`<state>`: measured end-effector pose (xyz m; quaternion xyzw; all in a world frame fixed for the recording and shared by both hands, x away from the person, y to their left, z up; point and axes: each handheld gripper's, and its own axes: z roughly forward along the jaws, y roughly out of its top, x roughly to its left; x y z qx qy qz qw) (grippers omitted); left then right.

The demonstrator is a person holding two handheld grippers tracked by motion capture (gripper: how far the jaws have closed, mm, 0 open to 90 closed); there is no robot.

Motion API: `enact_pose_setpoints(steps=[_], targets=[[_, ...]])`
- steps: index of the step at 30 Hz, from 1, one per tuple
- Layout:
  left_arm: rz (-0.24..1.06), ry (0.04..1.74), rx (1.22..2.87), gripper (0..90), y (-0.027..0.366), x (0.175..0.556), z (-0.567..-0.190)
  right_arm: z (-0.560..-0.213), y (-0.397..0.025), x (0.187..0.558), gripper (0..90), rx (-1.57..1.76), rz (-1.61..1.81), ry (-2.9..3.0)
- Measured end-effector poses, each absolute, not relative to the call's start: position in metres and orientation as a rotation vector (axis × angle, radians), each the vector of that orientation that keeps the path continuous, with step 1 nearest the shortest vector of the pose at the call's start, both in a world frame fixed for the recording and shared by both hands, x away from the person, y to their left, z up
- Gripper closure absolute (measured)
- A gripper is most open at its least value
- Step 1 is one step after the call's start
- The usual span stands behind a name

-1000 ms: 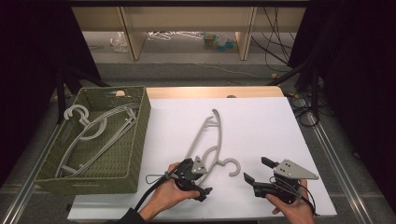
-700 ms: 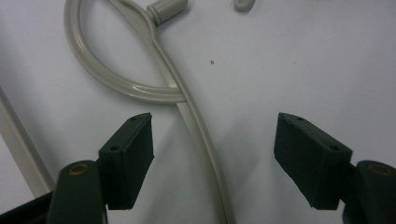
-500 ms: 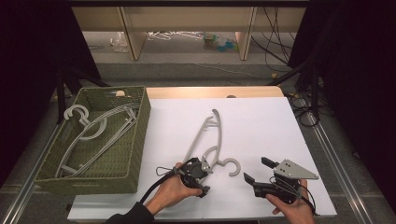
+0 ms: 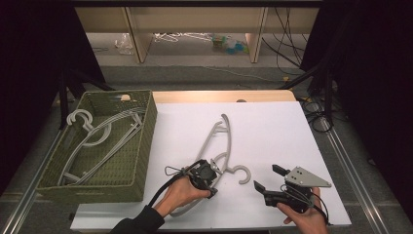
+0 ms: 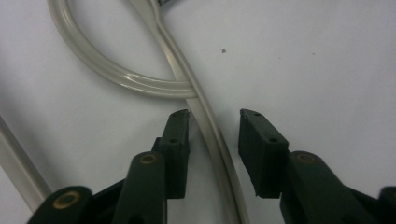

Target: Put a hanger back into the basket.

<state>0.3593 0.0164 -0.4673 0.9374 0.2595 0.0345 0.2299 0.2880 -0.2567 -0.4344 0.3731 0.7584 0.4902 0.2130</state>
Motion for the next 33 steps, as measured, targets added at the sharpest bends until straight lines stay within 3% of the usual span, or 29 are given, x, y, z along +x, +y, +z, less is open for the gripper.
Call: enact_pose_setpoints(steps=[2,9,11,14,17,22,30,33], targets=[[0.104,0.716,2.588,68.8,0.017,0.361,-0.467,-0.434,-0.257,0.288,17.1,1.033,1.362,2.105],[0.071,0.725,2.632,71.4,0.015,0.367,-0.465,-0.434,-0.257,0.287,17.4,1.038,1.364,2.109],[0.055,0.751,2.639,70.4,0.013,0.368,-0.464,-0.435,-0.257,0.288,17.4,1.029,1.360,2.106],[0.062,0.761,2.653,60.4,0.006,0.364,-0.464,-0.435,-0.257,0.288,17.4,1.033,1.359,2.106],[0.099,0.694,2.710,63.4,0.001,0.362,-0.462,-0.435,-0.257,0.288,17.5,1.028,1.362,2.110],[0.045,0.715,2.679,71.2,0.005,0.368,-0.463,-0.435,-0.258,0.288,17.5,1.030,1.359,2.111],[0.071,0.708,2.671,81.2,0.008,0.368,-0.462,-0.434,-0.259,0.288,17.5,1.020,1.356,2.100],[0.037,0.688,2.655,81.5,0.011,0.368,-0.460,-0.435,-0.258,0.288,17.5,1.040,1.368,2.102]])
